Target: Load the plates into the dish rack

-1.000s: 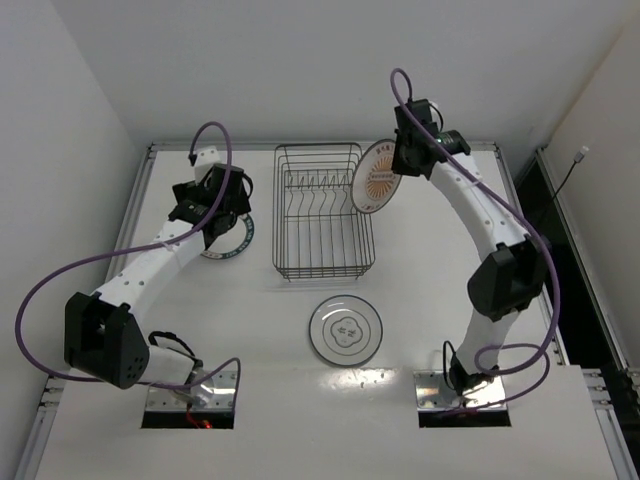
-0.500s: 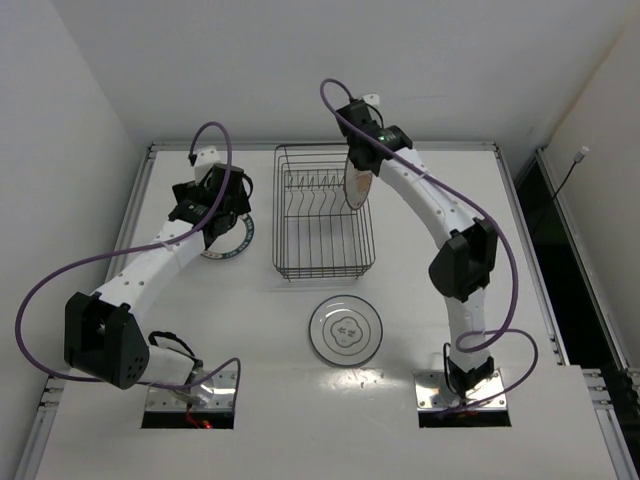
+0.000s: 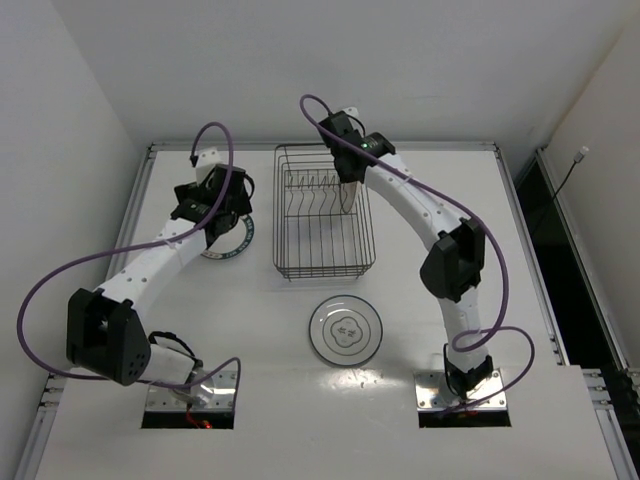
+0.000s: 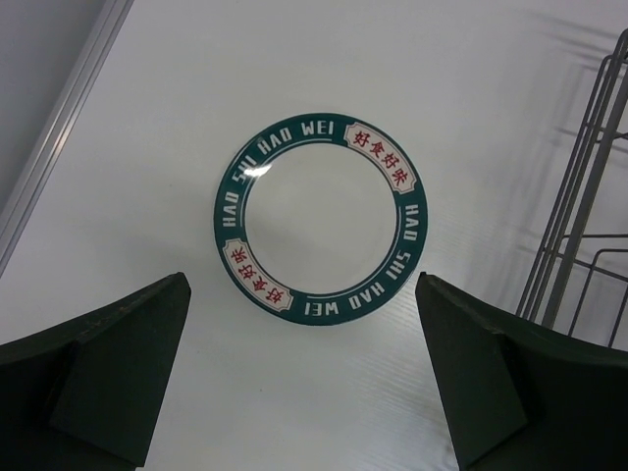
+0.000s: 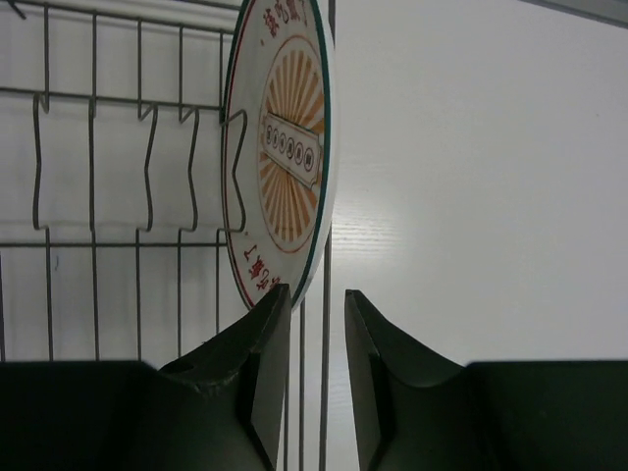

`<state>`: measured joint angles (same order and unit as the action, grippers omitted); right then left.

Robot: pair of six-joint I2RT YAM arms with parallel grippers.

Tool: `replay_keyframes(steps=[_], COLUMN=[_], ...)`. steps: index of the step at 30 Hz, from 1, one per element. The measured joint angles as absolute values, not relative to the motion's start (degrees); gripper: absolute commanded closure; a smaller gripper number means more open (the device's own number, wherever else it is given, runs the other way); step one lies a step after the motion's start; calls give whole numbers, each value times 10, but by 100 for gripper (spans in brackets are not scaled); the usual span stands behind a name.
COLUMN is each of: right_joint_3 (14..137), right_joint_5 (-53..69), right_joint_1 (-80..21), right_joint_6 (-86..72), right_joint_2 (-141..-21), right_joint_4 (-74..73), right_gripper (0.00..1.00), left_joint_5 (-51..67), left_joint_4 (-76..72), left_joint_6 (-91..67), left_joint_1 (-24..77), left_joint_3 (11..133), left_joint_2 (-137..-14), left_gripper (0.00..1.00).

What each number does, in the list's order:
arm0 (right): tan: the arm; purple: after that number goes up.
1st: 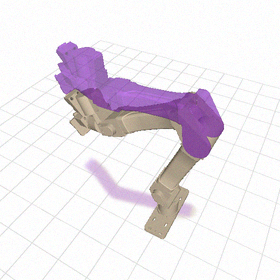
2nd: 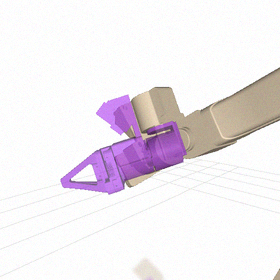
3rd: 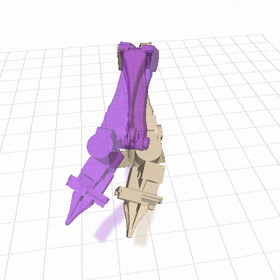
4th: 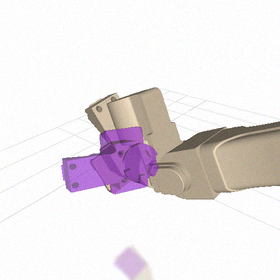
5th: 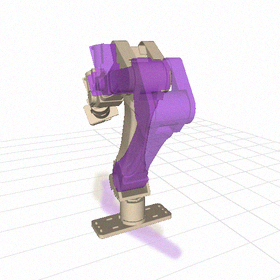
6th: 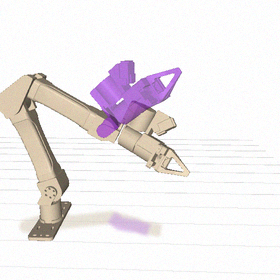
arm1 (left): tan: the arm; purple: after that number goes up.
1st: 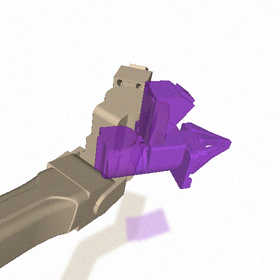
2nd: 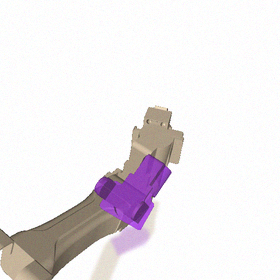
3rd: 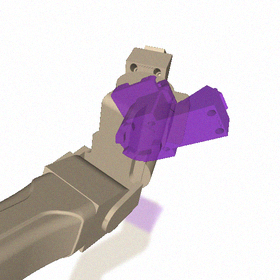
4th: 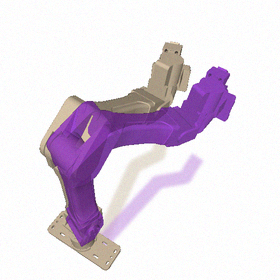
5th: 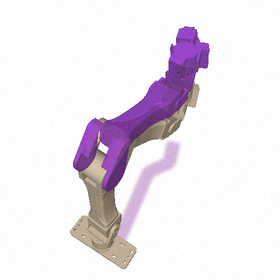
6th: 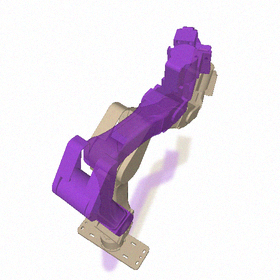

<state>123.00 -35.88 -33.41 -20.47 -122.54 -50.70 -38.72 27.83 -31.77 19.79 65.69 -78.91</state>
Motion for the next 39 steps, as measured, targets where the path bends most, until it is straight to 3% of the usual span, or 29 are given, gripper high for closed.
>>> replay_keyframes(steps=[6,9,17,23,27,28,30,31,34,35,36,39], right_joint_3=[1226,1170,888,770,739,735,731,728,721,719,715,705], right_joint_5=[-323,-307,-233,-186,-161,-157,-150,-149,-145,-145,-145,-145], right_joint_1=[-329,-327,-328,-328,-328,-327,-327,-327,-327,-327,-327,-327], right_joint_6=[-209,-210,-233,-253,-257,-257,-258,-258,-258,-258,-258,-258], right_joint_2=[-1188,-1102,-771,-703,-701,-698,-691,-685,-667,-661,-656,-640], right_joint_4=[-545,-545,-481,-463,-461,-459,-457,-454,-454,-454,-455,-456], right_gripper=[69,65,62,62,62,62,62,62,62,62,62,62], left_joint_5=[-373,-269,19,188,286,314,329,338,354,358,364,373], left_joint_4=[284,259,165,63,-39,-74,-95,-109,-134,-139,-143,-143], left_joint_6=[-324,-333,-378,-422,-463,-478,-486,-494,-506,-507,-514,-513], left_joint_1=[189,133,-149,-237,-240,-240,-241,-241,-241,-241,-241,-241], left_joint_3=[657,630,484,431,426,422,419,417,413,411,410,405], left_joint_2=[-818,-825,-826,-889,-951,-969,-980,-989,-1015,-1023,-1029,-1039], left_gripper=[0,0,0,5,21,30,36,48,67,90,97,100])
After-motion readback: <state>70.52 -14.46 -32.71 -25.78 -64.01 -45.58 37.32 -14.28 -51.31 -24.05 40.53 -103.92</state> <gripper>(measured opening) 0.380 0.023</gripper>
